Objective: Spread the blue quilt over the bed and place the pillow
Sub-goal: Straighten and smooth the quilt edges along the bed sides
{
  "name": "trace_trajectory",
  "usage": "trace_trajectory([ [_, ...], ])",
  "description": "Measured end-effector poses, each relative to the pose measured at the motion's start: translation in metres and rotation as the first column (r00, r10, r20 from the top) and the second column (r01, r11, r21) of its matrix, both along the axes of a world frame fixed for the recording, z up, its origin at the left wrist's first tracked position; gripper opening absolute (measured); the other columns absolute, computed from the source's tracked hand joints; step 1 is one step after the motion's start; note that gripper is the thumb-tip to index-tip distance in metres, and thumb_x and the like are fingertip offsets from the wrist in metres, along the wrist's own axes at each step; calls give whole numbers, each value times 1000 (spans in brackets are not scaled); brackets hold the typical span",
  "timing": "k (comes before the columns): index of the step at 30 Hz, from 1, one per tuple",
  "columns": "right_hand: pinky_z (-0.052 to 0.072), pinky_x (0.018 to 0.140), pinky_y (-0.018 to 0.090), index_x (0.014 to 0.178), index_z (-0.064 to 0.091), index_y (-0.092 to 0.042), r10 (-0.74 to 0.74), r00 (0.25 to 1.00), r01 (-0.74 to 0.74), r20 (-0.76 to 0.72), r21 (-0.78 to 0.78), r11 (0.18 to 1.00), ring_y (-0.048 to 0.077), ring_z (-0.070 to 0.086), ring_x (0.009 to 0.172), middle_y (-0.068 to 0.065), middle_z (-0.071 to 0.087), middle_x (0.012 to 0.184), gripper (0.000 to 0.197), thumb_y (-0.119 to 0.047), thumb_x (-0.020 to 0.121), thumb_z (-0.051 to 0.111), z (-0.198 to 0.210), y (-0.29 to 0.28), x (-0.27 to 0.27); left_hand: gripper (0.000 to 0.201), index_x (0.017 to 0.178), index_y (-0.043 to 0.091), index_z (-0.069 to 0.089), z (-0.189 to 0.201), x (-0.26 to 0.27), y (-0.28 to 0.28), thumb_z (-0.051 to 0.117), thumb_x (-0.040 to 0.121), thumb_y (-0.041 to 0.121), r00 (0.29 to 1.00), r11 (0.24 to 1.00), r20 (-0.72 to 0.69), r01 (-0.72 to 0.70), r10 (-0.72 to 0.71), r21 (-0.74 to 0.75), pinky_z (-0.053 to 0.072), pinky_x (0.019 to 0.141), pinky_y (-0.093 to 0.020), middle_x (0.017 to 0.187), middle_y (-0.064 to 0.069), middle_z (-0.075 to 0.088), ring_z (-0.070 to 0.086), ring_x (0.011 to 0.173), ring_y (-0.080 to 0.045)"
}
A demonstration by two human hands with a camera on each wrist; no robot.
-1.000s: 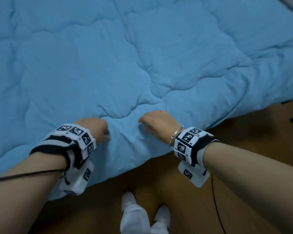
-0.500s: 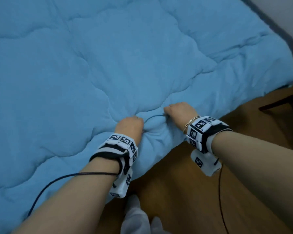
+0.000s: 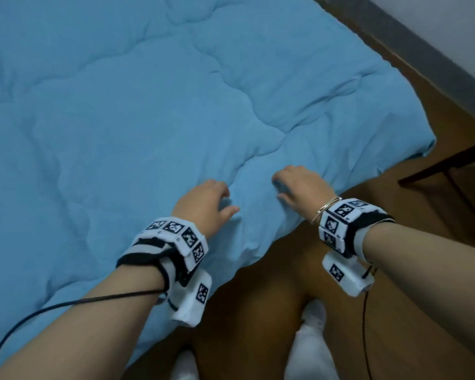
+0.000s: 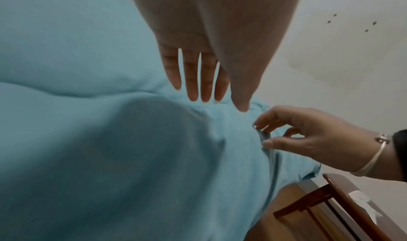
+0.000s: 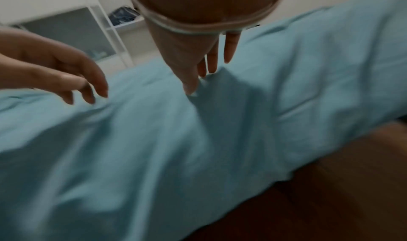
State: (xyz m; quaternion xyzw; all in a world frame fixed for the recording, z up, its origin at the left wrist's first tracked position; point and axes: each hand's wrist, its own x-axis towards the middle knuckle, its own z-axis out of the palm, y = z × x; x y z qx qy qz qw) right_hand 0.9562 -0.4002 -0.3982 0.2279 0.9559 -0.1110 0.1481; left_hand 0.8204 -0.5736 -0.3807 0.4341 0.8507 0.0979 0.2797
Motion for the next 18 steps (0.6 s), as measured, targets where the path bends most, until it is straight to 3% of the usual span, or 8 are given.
trace_trajectory([
  [4, 41, 101, 44, 136, 40, -17, -129, 991, 127, 25, 87, 988, 30, 47, 124, 6, 47, 138, 56, -25, 85, 63, -8, 106, 43, 58, 134, 21, 44, -9, 38, 98, 62, 84, 44, 997, 999, -69, 32, -29, 43, 42, 99, -40, 135, -1, 44, 46, 124, -24],
  [8, 40, 95, 42, 143, 29, -23, -21, 1000, 21, 1, 180, 983, 31, 46, 125, 2, 36, 149, 56, -15, 91, 47, -16, 183, 54, 54, 132, 19, 43, -29, 67, 174, 62, 84, 37, 973, 994, -231, 1, -27, -110, 43, 93, -42, 134, -6, 45, 46, 120, -32],
  [12, 42, 90, 41, 134, 41, -20, 67, 997, -75, 46, 208, 975, 32, 50, 119, 9, 51, 133, 41, -12, 93, 39, -20, 217, 39, 31, 119, 10, 58, -36, 69, 214, 49, 89, 9, 955, 980, -296, -52, -8, -194, 47, 85, -41, 120, -14, 59, 57, 111, -36],
  [18, 46, 82, 37, 109, 56, -9, 96, 977, -104, 191, 30, 994, 33, 59, 106, 16, 62, 113, 30, 1, 85, 42, -37, 227, 48, 36, 118, 26, 64, -28, 79, 227, 49, 89, 11, 966, 911, -207, 56, -152, -409, 48, 90, -37, 122, -10, 62, 59, 114, -32],
])
